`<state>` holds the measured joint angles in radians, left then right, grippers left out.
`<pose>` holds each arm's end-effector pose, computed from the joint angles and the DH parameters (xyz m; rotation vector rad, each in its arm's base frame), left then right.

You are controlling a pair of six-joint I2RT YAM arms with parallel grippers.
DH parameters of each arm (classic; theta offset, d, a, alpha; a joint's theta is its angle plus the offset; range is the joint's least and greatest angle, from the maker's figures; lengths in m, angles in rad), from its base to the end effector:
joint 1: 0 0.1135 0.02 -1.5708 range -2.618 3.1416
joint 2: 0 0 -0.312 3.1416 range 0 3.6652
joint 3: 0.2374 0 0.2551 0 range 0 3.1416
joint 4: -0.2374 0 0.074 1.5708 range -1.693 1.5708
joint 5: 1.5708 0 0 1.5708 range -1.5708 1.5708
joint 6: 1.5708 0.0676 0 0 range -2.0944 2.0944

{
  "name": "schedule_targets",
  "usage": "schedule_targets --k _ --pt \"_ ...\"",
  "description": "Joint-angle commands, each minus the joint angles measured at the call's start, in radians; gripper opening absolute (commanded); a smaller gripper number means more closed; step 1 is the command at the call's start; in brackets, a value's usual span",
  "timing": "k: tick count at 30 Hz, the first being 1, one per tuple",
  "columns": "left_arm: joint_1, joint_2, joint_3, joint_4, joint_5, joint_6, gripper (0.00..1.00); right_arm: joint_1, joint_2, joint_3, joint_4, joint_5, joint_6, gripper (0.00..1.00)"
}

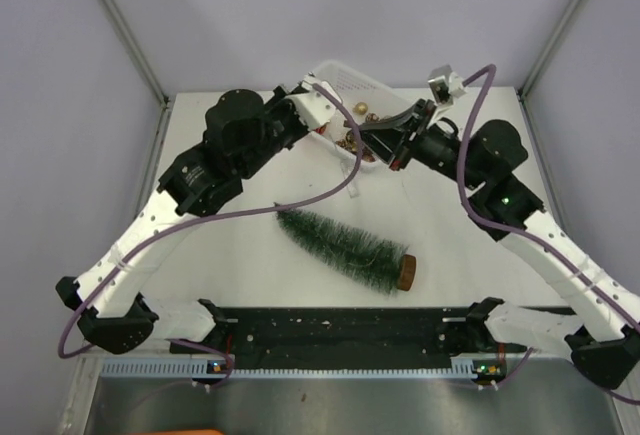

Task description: Decorate the small christmas tree

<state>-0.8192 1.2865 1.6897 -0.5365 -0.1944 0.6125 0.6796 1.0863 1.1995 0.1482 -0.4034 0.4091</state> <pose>0.1981 -0.1928 0.5468 1.0035 1.3742 0.0114 0.1745 0.1751 0.5124 -0.5511 1.3198 1.1741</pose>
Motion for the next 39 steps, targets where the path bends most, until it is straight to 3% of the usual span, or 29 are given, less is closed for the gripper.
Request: schedule_targets --k 1,6,10,13,15,22,30,39 --pt "0.098 -0.007 0.014 0.207 -0.071 -0.078 0.0 -0.049 -0.1 0.069 -0.07 0.017 -0.029 0.0" --pt "0.23 0.085 0.154 0.175 0.042 -0.198 0.0 -0.095 -0.144 0.068 -0.122 0.015 -0.027 0.0" --pt "0.238 0.126 0.264 0.04 0.295 -0.2 0.0 -0.098 -0.108 0.067 -0.119 -0.005 -0.03 0.02" --pt "0.236 0.149 0.324 -0.051 0.409 -0.211 0.0 -0.098 -0.057 0.051 -0.043 -0.025 0.011 0.42" --pt "0.238 0.16 0.344 -0.078 0.417 -0.217 0.0 -0.098 -0.022 0.041 0.014 -0.043 0.023 0.54" --pt "0.236 0.154 0.311 -0.102 0.417 -0.207 0.0 -0.092 0.083 0.063 0.151 -0.164 0.146 0.54" --pt "0.215 0.142 0.314 -0.112 0.411 -0.154 0.0 -0.061 0.024 -0.043 0.131 -0.115 0.143 0.6" --pt "0.172 0.109 0.303 -0.114 0.339 -0.115 0.0 -0.006 -0.031 -0.127 0.132 -0.14 0.186 0.6"
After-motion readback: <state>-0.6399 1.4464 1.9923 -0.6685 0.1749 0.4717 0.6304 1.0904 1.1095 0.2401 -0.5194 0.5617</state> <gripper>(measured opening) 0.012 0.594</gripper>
